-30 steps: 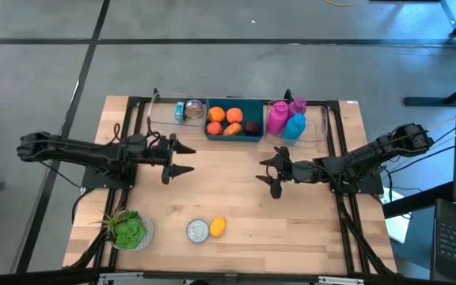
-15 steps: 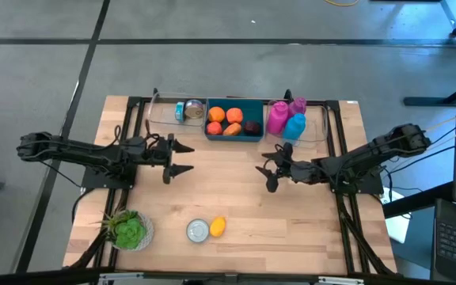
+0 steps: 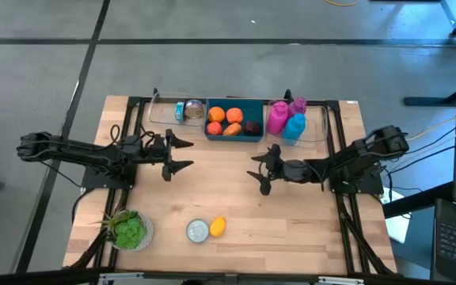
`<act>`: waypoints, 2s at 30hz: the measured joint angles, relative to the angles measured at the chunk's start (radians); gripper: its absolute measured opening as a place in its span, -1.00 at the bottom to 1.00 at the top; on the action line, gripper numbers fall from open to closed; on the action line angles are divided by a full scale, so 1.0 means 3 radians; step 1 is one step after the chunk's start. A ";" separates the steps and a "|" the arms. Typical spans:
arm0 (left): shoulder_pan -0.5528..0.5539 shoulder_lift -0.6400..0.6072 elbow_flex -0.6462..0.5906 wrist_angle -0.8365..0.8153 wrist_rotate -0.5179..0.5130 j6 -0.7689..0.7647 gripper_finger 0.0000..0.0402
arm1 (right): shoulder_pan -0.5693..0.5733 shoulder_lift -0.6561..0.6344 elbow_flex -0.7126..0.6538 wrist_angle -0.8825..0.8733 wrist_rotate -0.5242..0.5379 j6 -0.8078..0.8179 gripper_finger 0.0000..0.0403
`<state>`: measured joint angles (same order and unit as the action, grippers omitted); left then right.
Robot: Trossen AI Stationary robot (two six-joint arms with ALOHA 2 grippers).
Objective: Pick & Place Food Item
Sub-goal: Put the lemon into the blue bin
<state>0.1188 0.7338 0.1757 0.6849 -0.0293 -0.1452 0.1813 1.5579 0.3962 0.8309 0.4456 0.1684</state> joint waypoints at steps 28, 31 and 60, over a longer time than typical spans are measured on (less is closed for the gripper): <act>-0.1108 0.0029 0.0003 -0.0931 0.0114 -0.0846 0.63 | -0.0141 0.0052 0.0277 0.0243 -0.0755 0.0382 0.35; -0.1173 0.0084 0.0003 -0.0949 0.0071 -0.0850 0.63 | -0.0141 0.0052 0.0306 0.0246 -0.0755 0.0479 0.35; -0.1620 0.2062 0.1154 -0.1104 0.0041 -0.0646 0.63 | 0.0284 0.0461 0.0974 -0.0334 -0.1182 0.0259 0.35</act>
<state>-0.3672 1.3523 0.5218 0.3536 -0.0170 -0.3389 0.2664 1.6962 0.6884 0.7306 0.0911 0.2461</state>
